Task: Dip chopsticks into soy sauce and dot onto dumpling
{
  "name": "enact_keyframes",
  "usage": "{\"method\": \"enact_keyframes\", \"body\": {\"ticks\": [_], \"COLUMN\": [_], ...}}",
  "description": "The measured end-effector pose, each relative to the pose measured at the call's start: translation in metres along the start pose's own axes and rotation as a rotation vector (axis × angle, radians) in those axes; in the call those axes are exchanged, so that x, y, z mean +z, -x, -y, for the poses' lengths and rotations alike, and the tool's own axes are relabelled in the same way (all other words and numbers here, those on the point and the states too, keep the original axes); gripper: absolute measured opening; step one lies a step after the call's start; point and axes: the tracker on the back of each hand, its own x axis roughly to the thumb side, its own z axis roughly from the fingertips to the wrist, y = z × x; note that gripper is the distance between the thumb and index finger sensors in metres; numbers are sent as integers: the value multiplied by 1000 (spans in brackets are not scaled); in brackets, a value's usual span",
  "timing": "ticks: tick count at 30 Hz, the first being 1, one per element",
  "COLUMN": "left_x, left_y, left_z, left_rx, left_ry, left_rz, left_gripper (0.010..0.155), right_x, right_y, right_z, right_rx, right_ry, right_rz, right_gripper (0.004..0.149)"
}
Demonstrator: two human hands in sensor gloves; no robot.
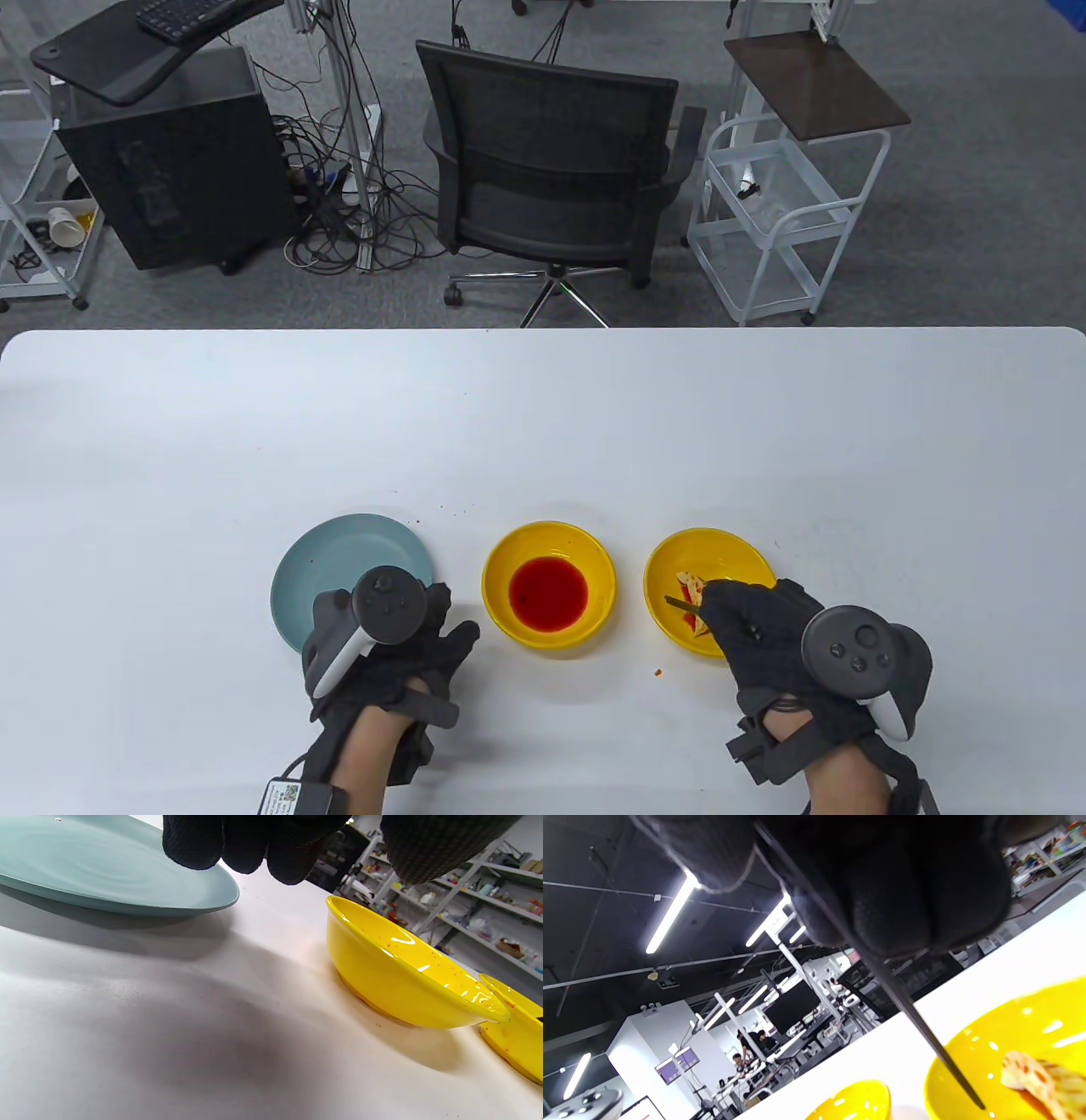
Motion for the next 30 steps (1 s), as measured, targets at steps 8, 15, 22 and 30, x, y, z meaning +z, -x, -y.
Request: {"method": "enact_keyframes", "body": {"ticks": [8,15,22,30], "left_x": [0,0,0,0], "left_y": [0,0,1,2], "left_z": [-1,0,-1,-1], "left_rx": [-36,-38,-40,-36], "left_ry": [-19,-16,-14,-15], "left_rz": [-13,-11,-14,-19], "left_gripper": [77,77,76,77], "right_x": [2,2,5,6], "right_y": [5,-2,-26,-34], "right_z": [8,-1,-48,-88], "right_rx": [28,-68,-137,10], "right_ry": [97,85,-48,-215], "right_rz": [-62,61,244,262], "right_gripper": [59,58,56,54]}}
